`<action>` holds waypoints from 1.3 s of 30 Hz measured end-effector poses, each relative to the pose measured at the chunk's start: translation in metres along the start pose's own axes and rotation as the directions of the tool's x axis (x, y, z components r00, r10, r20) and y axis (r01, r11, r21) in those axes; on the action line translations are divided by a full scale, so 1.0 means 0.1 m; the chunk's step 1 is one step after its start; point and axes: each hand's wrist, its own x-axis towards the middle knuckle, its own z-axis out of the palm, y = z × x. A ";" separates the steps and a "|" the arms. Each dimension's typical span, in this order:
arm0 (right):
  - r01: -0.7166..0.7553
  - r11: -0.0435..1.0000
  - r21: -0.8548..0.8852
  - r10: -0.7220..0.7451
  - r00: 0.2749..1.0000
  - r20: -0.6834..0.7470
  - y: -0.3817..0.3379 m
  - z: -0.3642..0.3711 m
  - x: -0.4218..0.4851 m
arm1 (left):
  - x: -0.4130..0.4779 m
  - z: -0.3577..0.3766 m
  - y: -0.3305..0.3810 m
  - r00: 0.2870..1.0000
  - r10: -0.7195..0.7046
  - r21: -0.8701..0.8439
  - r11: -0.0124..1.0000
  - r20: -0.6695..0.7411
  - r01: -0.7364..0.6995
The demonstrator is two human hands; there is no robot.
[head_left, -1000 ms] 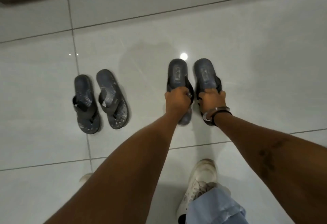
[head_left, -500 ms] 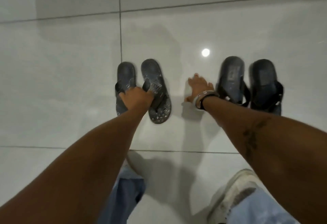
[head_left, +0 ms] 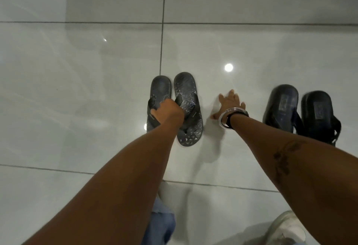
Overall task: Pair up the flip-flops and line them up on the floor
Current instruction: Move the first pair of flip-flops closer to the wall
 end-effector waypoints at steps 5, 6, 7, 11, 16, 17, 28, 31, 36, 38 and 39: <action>-0.048 0.998 0.038 0.047 0.999 0.017 -0.14 -0.10 0.10 | 0.09 -0.01 -0.01 0.998 -0.052 -0.068 0.996 0.022 0.054; -0.056 0.997 0.057 0.055 0.998 0.018 -0.16 -0.12 0.12 | 0.12 -0.02 -0.01 0.999 -0.046 -0.075 0.996 0.002 0.046; -0.065 0.995 0.075 0.064 0.998 0.020 -0.18 -0.13 0.13 | 0.14 -0.04 -0.01 0.999 -0.040 -0.083 0.996 -0.008 0.039; -0.096 0.992 0.077 0.098 0.995 -0.018 -0.25 -0.10 0.16 | 0.42 -0.26 0.11 0.999 -0.030 -0.111 0.994 -0.041 0.025; -0.096 0.995 0.004 0.096 0.989 -0.112 -0.21 0.05 0.15 | 1.02 -0.78 0.45 0.991 0.019 -0.125 0.992 -0.135 -0.036; -0.088 0.996 -0.014 0.086 0.989 -0.122 -0.20 0.07 0.15 | 1.14 -0.88 0.50 0.991 0.026 -0.134 0.990 -0.131 -0.044; -0.093 0.996 0.000 0.092 0.983 -0.159 -0.19 0.10 0.17 | 1.53 -1.03 0.78 0.979 0.142 -0.107 0.981 -0.149 -0.159; -0.098 0.995 -0.005 0.096 0.984 -0.152 -0.19 0.12 0.17 | 1.51 -1.01 0.78 0.976 0.144 -0.095 0.982 -0.161 -0.161; -0.095 0.994 0.057 0.101 0.987 -0.127 -0.15 0.10 0.17 | 1.41 -1.01 0.80 0.984 0.096 -0.101 0.989 -0.148 -0.111; -0.088 0.994 0.061 0.095 0.988 -0.124 -0.17 0.11 0.16 | 1.33 -1.03 0.82 0.986 0.073 -0.079 0.993 -0.150 -0.086; -0.085 0.994 0.062 0.092 0.988 -0.123 -0.18 0.11 0.15 | 1.25 -1.03 0.85 0.979 0.089 -0.034 0.995 -0.182 -0.096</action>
